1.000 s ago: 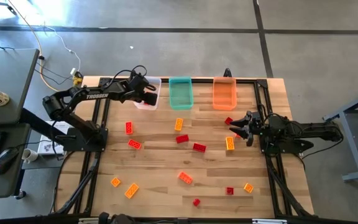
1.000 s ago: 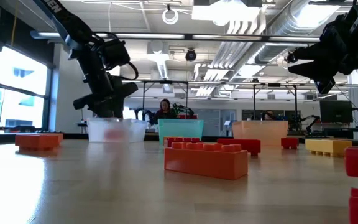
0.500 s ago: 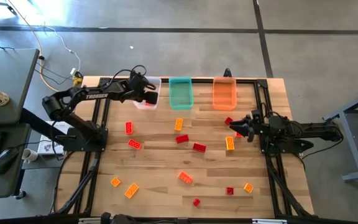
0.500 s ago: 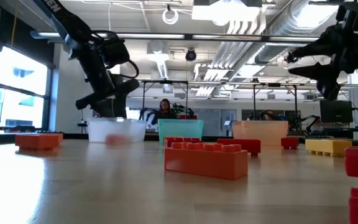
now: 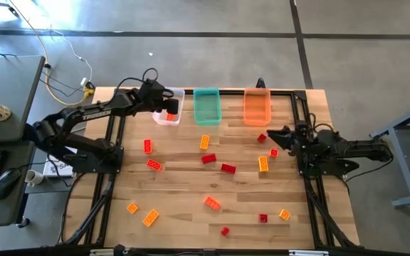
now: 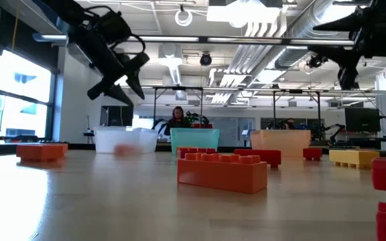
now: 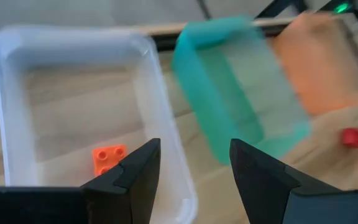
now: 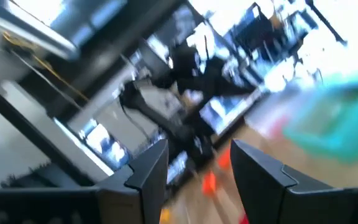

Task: Sort & place blocks by color
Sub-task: Put the red game piece into the orange bin

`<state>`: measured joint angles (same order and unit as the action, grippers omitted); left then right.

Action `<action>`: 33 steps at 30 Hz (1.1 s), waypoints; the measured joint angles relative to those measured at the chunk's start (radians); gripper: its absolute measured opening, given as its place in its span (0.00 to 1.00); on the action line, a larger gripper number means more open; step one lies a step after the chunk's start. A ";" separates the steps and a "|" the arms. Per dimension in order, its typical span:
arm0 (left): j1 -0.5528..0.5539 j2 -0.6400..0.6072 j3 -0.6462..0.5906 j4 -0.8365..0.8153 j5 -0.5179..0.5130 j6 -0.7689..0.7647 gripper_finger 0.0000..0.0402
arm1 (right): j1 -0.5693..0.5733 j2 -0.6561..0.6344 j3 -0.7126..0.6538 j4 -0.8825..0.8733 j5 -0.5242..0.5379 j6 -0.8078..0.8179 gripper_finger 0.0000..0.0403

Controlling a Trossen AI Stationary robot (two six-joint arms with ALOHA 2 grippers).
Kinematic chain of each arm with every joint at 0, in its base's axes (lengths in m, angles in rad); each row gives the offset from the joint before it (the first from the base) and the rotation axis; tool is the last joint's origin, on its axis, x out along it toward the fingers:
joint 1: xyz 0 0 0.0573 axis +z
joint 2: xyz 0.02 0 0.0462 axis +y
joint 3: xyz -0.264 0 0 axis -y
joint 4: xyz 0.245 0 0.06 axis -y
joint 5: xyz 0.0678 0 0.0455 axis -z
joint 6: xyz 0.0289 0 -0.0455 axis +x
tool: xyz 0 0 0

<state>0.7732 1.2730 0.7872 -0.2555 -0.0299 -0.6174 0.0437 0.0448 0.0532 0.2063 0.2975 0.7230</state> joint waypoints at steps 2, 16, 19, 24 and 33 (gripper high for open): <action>-0.006 -0.040 0.000 0.001 0.000 0.001 0.45 | 0.000 0.000 0.000 0.056 0.010 -0.035 0.40; -0.029 -0.241 0.000 -0.001 0.000 0.079 0.45 | 0.000 0.059 0.081 0.195 0.021 -0.288 0.40; -0.029 -0.251 0.000 -0.002 0.001 0.079 0.45 | 0.000 0.135 0.123 0.193 -0.003 -0.297 0.40; -0.029 -0.253 0.000 -0.005 0.019 0.125 0.45 | 0.006 0.304 0.219 0.097 -0.047 -0.270 0.40; -0.029 -0.253 0.000 -0.056 0.109 0.163 0.45 | 0.049 0.608 0.442 -0.179 -0.069 -0.253 0.40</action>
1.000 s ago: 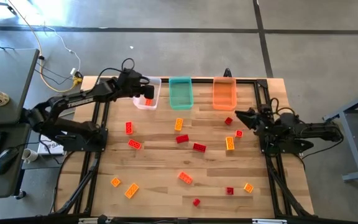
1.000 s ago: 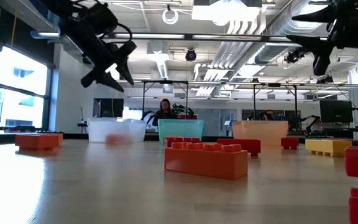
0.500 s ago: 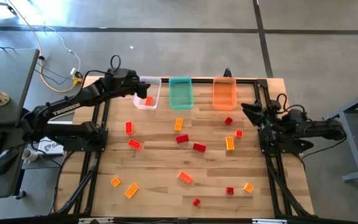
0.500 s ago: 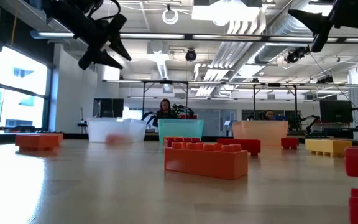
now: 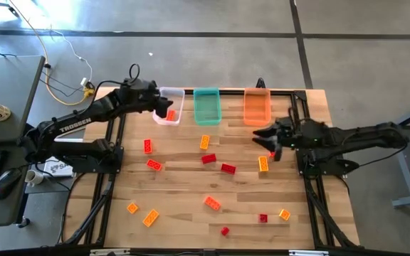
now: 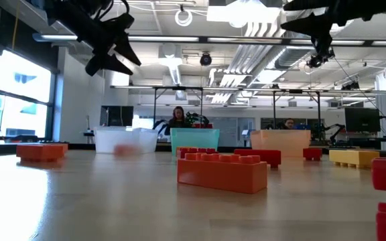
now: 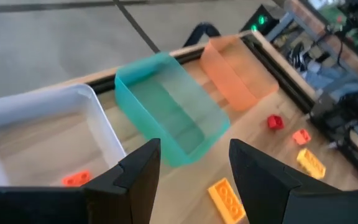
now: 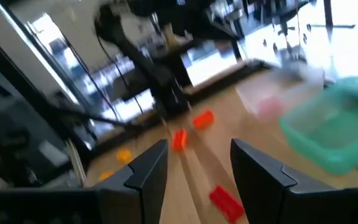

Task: Sort & place blocks by color
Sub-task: Put the red game piece into the orange bin

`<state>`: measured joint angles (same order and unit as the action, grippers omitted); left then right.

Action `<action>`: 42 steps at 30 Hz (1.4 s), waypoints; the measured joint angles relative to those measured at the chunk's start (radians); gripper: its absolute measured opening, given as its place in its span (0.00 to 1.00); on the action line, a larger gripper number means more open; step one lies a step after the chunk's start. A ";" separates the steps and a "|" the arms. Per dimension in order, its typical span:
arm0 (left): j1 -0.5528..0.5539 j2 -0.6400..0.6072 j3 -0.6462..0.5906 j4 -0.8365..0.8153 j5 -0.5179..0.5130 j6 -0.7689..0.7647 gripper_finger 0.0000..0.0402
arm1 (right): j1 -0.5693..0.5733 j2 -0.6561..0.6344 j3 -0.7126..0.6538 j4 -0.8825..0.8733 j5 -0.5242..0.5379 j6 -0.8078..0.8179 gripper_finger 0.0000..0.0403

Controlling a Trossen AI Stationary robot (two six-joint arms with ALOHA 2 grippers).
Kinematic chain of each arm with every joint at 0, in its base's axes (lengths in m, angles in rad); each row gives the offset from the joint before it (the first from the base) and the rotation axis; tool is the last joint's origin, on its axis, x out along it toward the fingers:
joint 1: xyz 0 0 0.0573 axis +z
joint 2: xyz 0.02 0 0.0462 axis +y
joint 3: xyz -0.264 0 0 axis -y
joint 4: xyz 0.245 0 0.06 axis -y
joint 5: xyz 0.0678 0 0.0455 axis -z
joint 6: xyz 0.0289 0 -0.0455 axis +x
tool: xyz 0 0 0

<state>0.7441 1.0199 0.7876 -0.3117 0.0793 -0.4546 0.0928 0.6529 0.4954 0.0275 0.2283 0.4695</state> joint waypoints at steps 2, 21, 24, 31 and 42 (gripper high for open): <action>0.000 0.000 0.000 -0.029 0.003 0.014 0.45 | 0.014 0.060 0.052 -0.052 0.004 -0.003 0.40; 0.000 0.000 0.000 -0.142 -0.001 0.137 0.45 | 0.094 0.576 0.373 -0.388 -0.020 -0.004 0.40; -0.001 0.000 0.000 -0.142 0.000 0.144 0.45 | 0.094 0.641 0.388 -0.409 -0.045 -0.004 0.40; -0.001 0.000 0.000 -0.142 0.000 0.144 0.45 | 0.092 0.778 0.422 -0.415 -0.068 0.015 0.44; -0.001 0.000 0.000 -0.145 0.000 0.163 0.45 | 0.092 0.978 0.460 -0.423 -0.086 -0.006 0.62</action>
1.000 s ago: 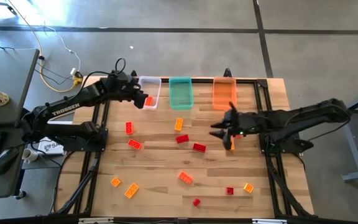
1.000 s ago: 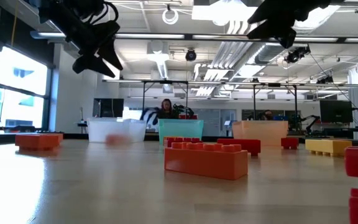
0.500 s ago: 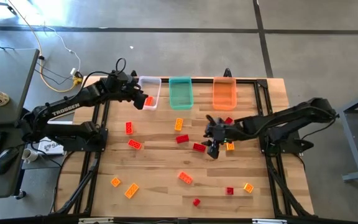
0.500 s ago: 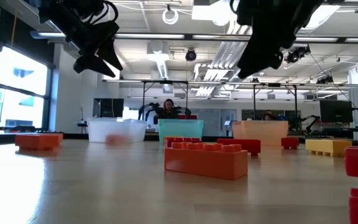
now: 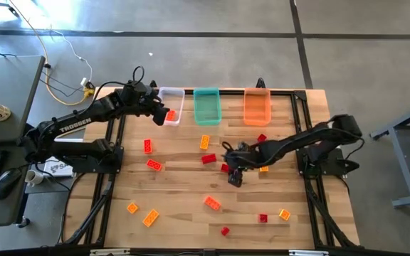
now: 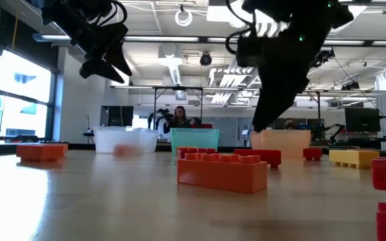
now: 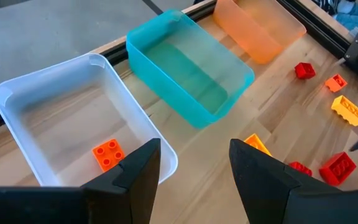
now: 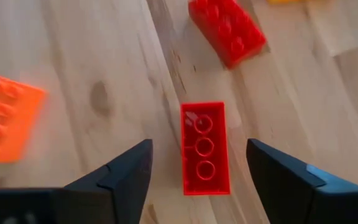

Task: Sort & place blocks by color
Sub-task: Put the red game piece into the orange bin

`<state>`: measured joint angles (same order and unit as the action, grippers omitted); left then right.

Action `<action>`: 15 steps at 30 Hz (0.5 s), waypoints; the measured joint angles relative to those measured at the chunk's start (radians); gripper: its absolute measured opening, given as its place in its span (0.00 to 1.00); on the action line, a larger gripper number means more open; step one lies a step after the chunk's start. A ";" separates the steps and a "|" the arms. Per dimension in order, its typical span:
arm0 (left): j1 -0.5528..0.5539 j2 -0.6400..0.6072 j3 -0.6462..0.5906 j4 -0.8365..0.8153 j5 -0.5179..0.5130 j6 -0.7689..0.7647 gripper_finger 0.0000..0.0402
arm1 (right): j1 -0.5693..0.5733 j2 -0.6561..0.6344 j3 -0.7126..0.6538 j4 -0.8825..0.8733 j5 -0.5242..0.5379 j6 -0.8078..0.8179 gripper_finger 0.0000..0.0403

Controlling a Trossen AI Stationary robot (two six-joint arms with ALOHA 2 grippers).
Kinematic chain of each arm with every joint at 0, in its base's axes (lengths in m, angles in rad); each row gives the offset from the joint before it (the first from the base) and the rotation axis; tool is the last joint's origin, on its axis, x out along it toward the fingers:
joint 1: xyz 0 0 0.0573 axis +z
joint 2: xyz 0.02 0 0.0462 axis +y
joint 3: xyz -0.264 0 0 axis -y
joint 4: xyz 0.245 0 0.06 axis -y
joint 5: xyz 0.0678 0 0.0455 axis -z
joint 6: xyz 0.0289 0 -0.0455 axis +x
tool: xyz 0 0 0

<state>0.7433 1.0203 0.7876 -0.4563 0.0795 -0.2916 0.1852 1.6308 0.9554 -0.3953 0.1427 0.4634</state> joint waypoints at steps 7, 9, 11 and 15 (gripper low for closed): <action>0.000 0.000 0.000 -0.017 0.000 0.018 0.45 | 0.000 0.077 0.000 0.002 0.011 0.003 0.62; 0.000 0.000 0.000 -0.023 0.000 0.018 0.45 | 0.000 0.090 0.000 0.003 0.014 0.002 0.62; 0.000 0.000 0.000 -0.024 0.000 0.022 0.45 | 0.000 0.105 0.000 0.004 0.014 0.002 0.62; 0.000 0.000 0.000 -0.030 0.000 0.026 0.45 | 0.000 0.129 0.000 0.003 0.003 0.007 0.61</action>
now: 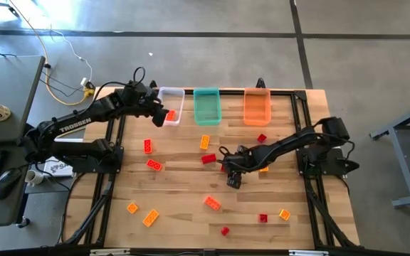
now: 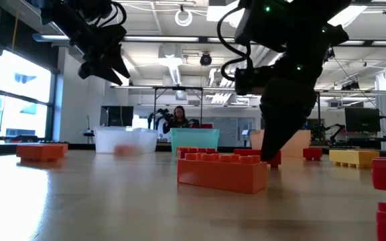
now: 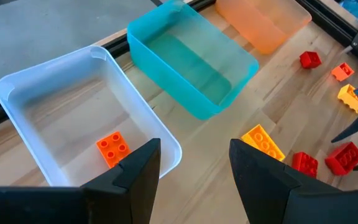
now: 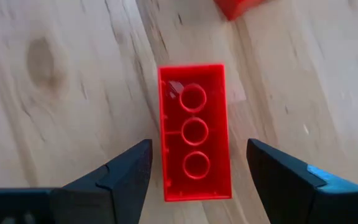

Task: Sort & place blocks by color
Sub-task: Put the red game piece into the orange bin

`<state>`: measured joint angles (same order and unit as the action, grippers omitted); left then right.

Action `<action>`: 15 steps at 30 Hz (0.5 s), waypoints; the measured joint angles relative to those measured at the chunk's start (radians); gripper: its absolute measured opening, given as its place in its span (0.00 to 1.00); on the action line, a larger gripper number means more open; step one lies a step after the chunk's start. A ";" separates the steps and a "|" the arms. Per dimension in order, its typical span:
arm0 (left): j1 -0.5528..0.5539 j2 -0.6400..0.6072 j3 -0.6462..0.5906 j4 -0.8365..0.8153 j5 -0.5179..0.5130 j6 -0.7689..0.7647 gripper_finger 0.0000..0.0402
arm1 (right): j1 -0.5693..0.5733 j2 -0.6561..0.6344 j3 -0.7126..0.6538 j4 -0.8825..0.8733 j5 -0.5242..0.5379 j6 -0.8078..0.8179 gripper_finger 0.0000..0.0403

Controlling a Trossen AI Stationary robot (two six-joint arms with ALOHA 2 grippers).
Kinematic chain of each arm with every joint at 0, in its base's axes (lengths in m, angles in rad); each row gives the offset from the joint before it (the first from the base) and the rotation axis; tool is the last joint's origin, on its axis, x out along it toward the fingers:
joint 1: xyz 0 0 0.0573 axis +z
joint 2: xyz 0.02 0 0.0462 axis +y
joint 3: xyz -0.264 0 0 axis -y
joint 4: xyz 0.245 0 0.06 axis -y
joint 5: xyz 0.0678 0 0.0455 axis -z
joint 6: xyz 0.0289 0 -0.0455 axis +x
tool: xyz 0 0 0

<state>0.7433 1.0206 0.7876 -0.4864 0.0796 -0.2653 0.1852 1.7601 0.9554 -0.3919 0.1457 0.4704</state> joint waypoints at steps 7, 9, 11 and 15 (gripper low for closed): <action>0.000 0.000 0.000 -0.019 0.000 0.015 0.45 | 0.000 0.009 0.000 0.002 -0.007 0.064 0.42; 0.000 0.000 0.000 -0.021 0.000 0.015 0.45 | -0.002 0.008 0.000 0.006 -0.017 0.086 0.33; 0.000 0.000 0.000 -0.028 0.001 0.013 0.45 | -0.002 0.006 0.001 0.011 -0.027 0.110 0.27; 0.000 0.000 0.000 -0.064 0.024 0.008 0.45 | -0.001 0.001 0.001 0.015 -0.054 0.188 0.27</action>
<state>0.7433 1.0206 0.7872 -0.5503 0.1035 -0.2572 0.1842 1.7607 0.9562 -0.3771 0.0921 0.6588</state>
